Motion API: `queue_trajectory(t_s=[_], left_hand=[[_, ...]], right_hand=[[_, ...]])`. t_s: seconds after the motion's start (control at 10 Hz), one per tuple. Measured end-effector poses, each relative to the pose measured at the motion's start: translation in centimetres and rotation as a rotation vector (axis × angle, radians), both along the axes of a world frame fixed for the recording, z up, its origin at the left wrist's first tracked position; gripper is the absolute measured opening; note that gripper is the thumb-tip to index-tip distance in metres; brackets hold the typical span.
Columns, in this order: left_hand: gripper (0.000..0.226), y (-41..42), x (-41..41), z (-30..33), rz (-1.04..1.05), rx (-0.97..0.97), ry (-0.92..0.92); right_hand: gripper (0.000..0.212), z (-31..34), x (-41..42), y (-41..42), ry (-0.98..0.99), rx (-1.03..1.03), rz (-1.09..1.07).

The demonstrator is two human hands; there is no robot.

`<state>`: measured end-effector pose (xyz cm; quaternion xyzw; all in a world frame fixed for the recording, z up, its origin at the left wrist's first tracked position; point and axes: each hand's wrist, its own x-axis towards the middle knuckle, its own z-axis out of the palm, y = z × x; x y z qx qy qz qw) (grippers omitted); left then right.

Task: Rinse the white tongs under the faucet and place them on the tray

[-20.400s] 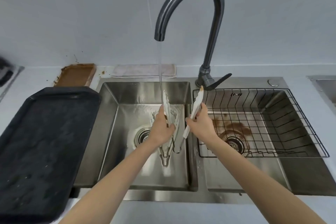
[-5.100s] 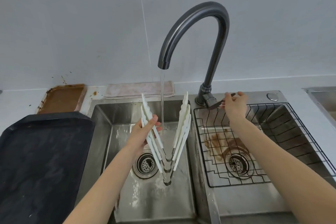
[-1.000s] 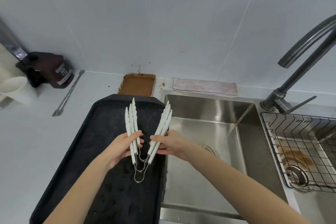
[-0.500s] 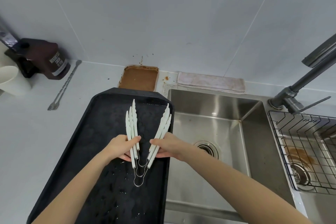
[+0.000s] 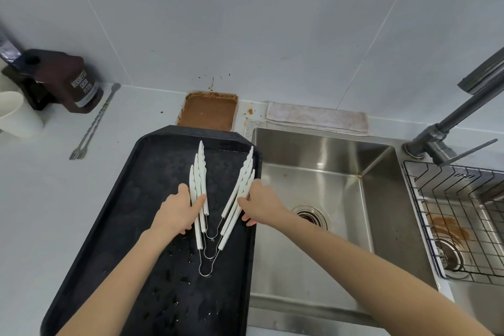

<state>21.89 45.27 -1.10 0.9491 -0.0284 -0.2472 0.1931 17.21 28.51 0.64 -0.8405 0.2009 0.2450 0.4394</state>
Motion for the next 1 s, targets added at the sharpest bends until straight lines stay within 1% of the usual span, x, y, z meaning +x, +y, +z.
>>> queue_trajectory(t_s=[0.1, 0.2, 0.3, 0.4, 0.5, 0.6, 0.7, 0.8, 0.9, 1.0], left_hand=[[0.035, 0.0, 0.0, -0.7, 0.017, -0.026, -0.041], [0.031, -0.2, 0.5, -1.0, 0.031, -0.023, -0.072], [0.028, -0.5, 0.9, -1.2, 0.040, -0.021, -0.093], [0.027, -0.6, 1.2, -1.4, 0.047, -0.028, -0.108], [0.026, -0.6, 1.3, -1.5, 0.056, -0.059, -0.110], [0.025, -0.7, 1.2, -1.3, 0.077, -0.095, -0.098], [0.025, -0.8, 1.1, -1.2, 0.093, -0.093, -0.090], [0.030, -1.0, 1.1, -1.0, 0.131, -0.071, -0.083], [0.039, -1.2, 1.0, -0.6, 0.121, 0.004, -0.125], [0.050, -2.0, 1.1, 0.5, 0.078, 0.109, -0.212]], right_hand=[[0.017, -0.3, 0.1, 0.4, -0.056, -0.022, -0.012], [0.008, -0.6, 0.5, 0.7, -0.119, -0.126, -0.008], [0.017, -0.6, 0.9, 0.7, -0.120, -0.132, -0.024], [0.007, -0.6, 1.2, 0.4, -0.112, -0.108, -0.034], [0.008, -1.0, 1.5, 0.2, -0.115, -0.091, -0.053], [0.023, -1.4, 1.9, 0.1, -0.131, -0.108, -0.064], [0.022, -1.6, 2.1, -0.1, -0.143, -0.102, -0.066], [0.006, -1.8, 1.9, -0.6, -0.159, -0.093, -0.048], [0.012, -1.6, 1.7, -0.9, -0.173, -0.108, 0.000], [0.038, -0.1, 1.3, -1.9, -0.140, -0.139, 0.054]])
